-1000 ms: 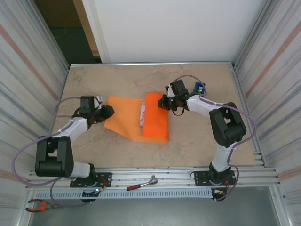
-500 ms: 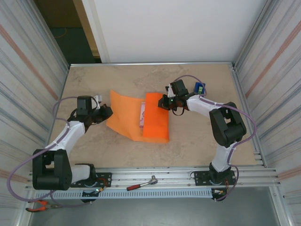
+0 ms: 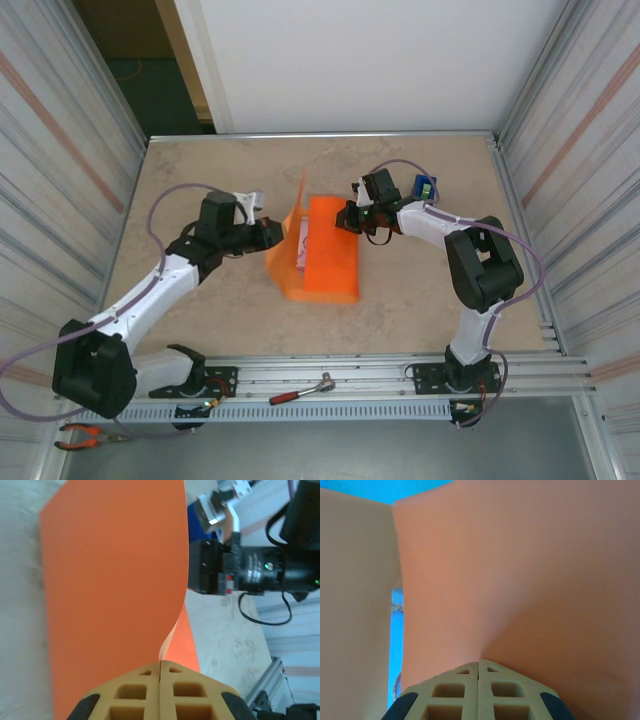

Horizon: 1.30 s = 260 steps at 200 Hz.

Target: Wrap the gift box in paper

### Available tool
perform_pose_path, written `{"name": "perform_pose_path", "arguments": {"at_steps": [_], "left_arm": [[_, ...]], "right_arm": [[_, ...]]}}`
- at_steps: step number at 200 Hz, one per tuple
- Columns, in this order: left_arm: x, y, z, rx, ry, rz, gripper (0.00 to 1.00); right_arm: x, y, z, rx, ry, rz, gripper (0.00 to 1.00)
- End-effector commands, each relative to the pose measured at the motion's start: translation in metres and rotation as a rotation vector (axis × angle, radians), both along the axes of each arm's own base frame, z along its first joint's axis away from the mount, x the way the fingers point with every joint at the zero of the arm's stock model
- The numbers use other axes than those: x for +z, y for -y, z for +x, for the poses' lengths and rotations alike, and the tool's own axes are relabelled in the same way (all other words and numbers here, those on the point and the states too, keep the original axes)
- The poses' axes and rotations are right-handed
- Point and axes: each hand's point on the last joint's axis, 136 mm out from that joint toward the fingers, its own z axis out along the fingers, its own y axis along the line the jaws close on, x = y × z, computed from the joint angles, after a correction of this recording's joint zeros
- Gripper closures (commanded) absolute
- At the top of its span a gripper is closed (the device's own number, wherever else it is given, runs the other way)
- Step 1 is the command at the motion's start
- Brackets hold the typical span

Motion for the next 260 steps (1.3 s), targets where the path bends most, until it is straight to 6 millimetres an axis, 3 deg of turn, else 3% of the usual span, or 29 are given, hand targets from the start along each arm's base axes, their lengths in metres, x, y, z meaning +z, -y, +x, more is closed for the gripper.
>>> {"name": "perform_pose_path", "arguments": {"at_steps": [1,65,119,169,230,260], "left_arm": [[0.006,0.020,0.003,-0.006,-0.024,-0.037,1.00],[-0.011,0.085,0.001,-0.068,-0.113,-0.062,1.00],[-0.050,0.135,-0.008,-0.137,-0.195,-0.010,1.00],[-0.071,0.145,-0.005,-0.151,-0.222,0.024,1.00],[-0.057,0.158,-0.002,-0.170,-0.201,0.007,1.00],[-0.075,0.159,-0.008,-0.178,-0.228,0.036,1.00]], "right_arm": [[-0.040,0.010,-0.011,-0.032,-0.110,-0.080,1.00],[-0.042,0.008,-0.013,-0.028,-0.114,-0.082,1.00],[-0.046,0.007,-0.015,-0.025,-0.121,-0.085,1.00],[-0.047,0.005,-0.016,-0.022,-0.124,-0.087,1.00],[-0.048,0.004,-0.018,-0.021,-0.125,-0.091,1.00],[-0.047,0.003,-0.018,-0.019,-0.122,-0.091,1.00]]}}
